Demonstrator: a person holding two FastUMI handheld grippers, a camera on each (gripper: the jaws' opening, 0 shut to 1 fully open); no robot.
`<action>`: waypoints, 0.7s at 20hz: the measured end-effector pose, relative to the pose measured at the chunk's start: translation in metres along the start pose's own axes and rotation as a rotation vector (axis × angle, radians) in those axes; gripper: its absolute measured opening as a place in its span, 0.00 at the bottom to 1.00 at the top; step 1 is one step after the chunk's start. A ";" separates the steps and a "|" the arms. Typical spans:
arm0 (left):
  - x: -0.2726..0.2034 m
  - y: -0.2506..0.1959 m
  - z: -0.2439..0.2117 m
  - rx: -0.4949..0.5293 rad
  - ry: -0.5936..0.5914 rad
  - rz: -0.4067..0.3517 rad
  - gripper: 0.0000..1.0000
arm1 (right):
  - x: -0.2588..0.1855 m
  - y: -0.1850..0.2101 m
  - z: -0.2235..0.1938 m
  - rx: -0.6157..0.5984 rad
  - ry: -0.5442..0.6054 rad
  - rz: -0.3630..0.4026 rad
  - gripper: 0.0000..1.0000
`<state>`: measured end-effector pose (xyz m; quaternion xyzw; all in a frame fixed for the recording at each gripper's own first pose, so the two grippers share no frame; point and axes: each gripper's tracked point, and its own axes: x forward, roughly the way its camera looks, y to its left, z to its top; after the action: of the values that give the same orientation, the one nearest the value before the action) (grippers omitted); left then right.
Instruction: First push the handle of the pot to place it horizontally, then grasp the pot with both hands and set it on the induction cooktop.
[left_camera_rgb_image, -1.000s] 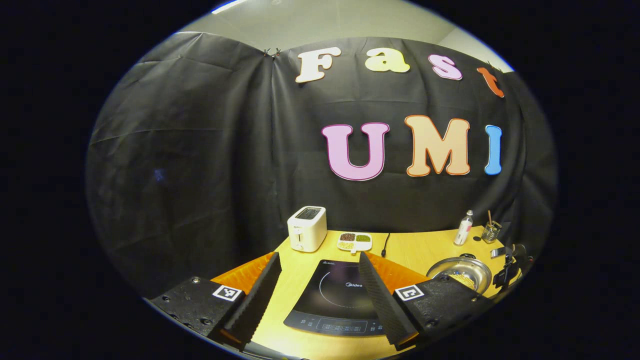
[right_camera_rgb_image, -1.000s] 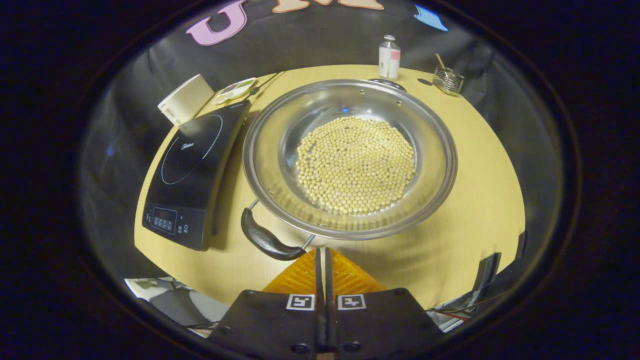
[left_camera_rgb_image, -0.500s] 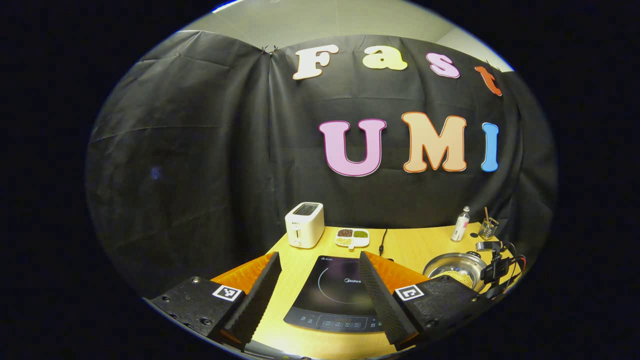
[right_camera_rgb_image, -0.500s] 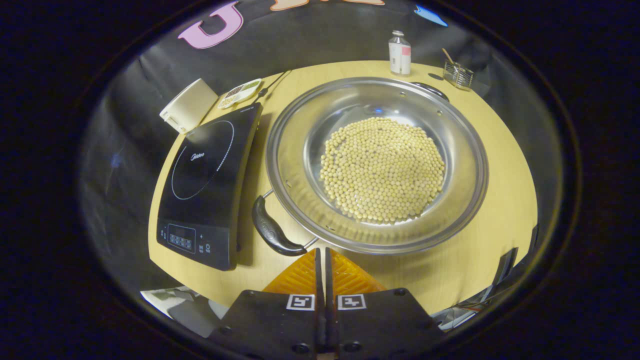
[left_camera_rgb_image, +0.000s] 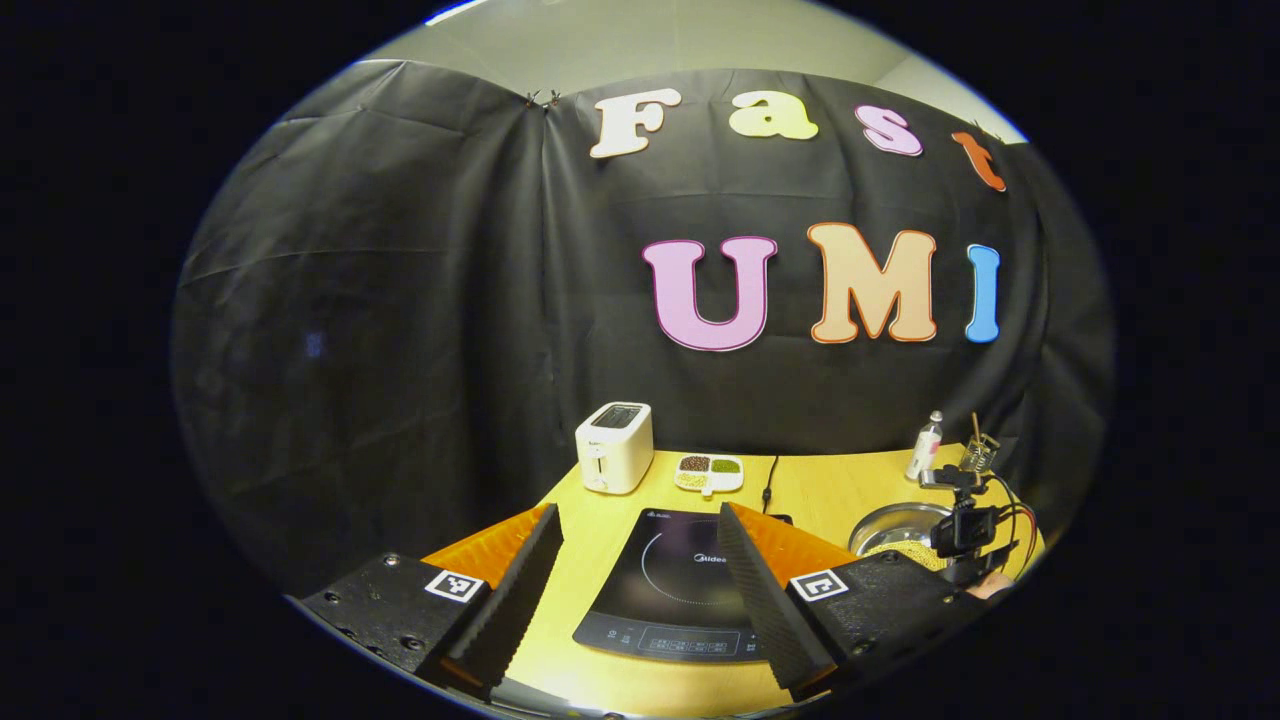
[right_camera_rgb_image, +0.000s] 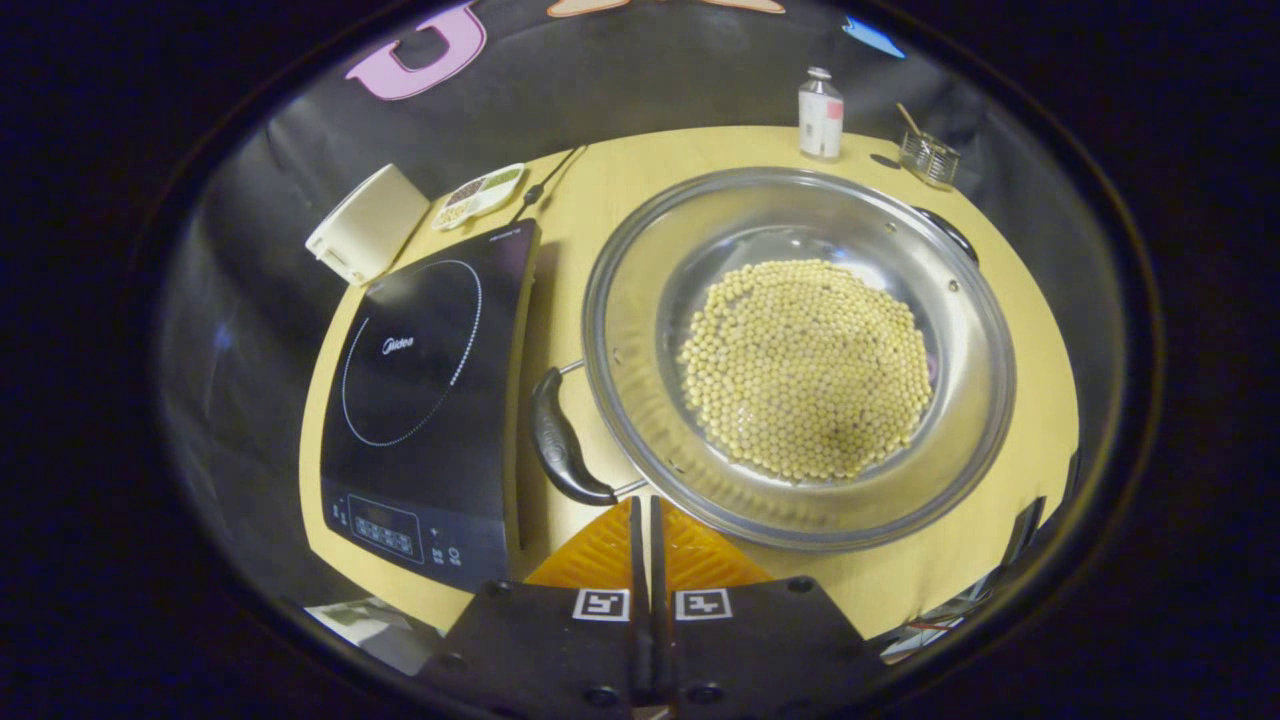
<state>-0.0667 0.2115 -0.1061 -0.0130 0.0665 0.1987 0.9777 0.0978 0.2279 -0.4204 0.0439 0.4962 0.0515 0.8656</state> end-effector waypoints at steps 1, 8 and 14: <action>0.000 0.001 -0.001 -0.003 0.002 0.001 0.93 | 0.002 0.003 0.003 0.006 0.001 0.000 0.02; -0.002 0.007 -0.006 -0.006 0.019 0.017 0.93 | 0.014 0.023 0.032 0.082 -0.005 0.005 0.02; -0.001 0.012 -0.007 -0.007 0.023 0.030 0.96 | 0.022 0.033 0.051 0.087 -0.015 0.010 0.02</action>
<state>-0.0732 0.2222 -0.1131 -0.0179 0.0772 0.2135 0.9737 0.1515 0.2623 -0.4095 0.0843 0.4911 0.0338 0.8663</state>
